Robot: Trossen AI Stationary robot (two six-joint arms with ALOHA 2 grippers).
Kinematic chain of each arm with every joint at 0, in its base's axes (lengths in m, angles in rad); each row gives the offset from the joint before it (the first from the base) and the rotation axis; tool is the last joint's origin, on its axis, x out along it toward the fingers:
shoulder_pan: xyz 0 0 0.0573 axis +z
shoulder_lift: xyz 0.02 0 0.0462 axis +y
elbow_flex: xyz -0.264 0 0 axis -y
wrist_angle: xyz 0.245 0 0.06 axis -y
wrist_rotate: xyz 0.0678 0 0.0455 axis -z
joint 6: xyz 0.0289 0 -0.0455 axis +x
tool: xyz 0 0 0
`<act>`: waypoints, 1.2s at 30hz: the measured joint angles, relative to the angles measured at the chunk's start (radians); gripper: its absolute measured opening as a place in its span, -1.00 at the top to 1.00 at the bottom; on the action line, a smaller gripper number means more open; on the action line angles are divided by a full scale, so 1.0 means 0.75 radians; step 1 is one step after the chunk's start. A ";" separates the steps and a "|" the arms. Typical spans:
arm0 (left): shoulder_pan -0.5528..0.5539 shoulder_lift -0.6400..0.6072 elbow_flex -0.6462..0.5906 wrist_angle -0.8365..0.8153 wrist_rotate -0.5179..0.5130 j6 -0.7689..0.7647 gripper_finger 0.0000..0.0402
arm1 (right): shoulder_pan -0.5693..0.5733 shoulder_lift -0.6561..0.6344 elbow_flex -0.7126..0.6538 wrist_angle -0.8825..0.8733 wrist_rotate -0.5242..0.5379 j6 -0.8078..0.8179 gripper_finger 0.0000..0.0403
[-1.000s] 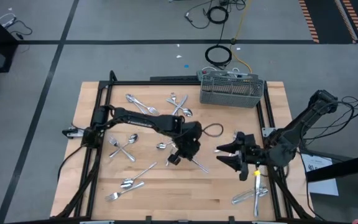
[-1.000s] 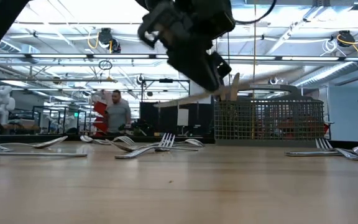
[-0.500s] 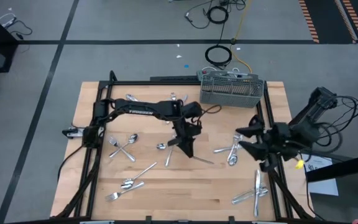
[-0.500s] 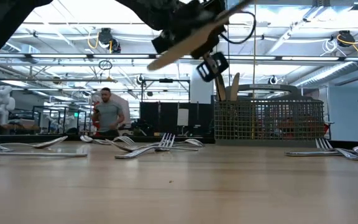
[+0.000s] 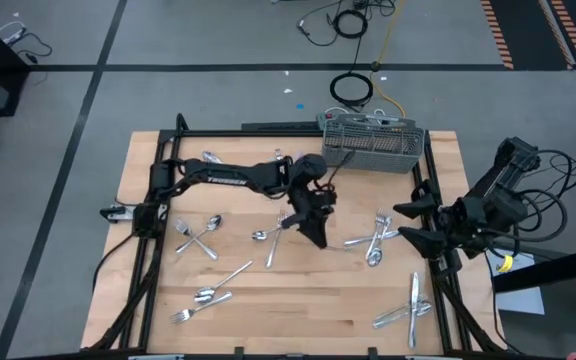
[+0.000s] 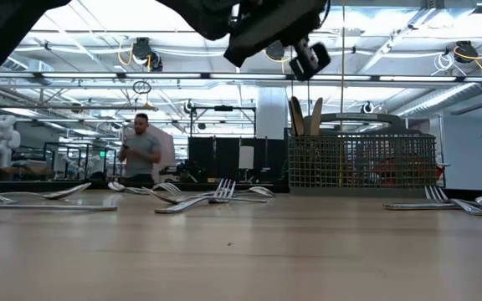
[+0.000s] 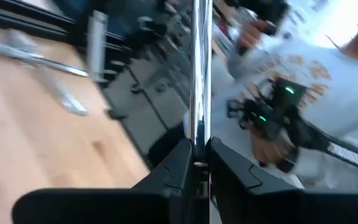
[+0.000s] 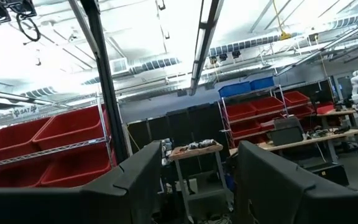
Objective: Sort silverware
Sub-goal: Put the silver knife into the silverware basket
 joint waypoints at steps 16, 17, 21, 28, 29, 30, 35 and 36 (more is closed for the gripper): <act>0.136 0.002 -0.001 0.420 -0.345 -0.733 0.72 | -0.001 0.000 0.000 -0.133 0.182 -0.159 -0.01; 0.136 0.002 -0.001 0.418 -0.345 -0.774 0.72 | -0.001 -0.001 0.000 -0.135 0.185 -0.202 -0.01; 0.134 0.002 -0.001 0.400 -0.368 -0.889 0.72 | -0.001 0.000 0.133 -0.408 0.214 -0.249 -0.01; 0.095 -0.008 -0.001 0.369 -0.397 -0.959 0.72 | -0.048 0.151 0.730 -1.711 0.184 0.295 -0.01; 0.086 -0.011 -0.001 0.360 -0.398 -0.948 0.72 | -0.059 0.192 0.826 -1.919 0.140 0.408 -0.01; 0.077 -0.012 -0.001 0.359 -0.403 -0.929 0.72 | -0.075 0.234 0.912 -2.108 0.089 0.516 -0.01; 0.038 -0.014 -0.001 0.304 -0.446 -0.856 0.72 | -0.195 0.456 1.227 -2.778 -0.260 0.872 -0.01; 0.032 -0.014 -0.001 0.284 -0.466 -0.831 0.72 | -0.223 0.493 1.261 -2.848 -0.322 0.890 -0.01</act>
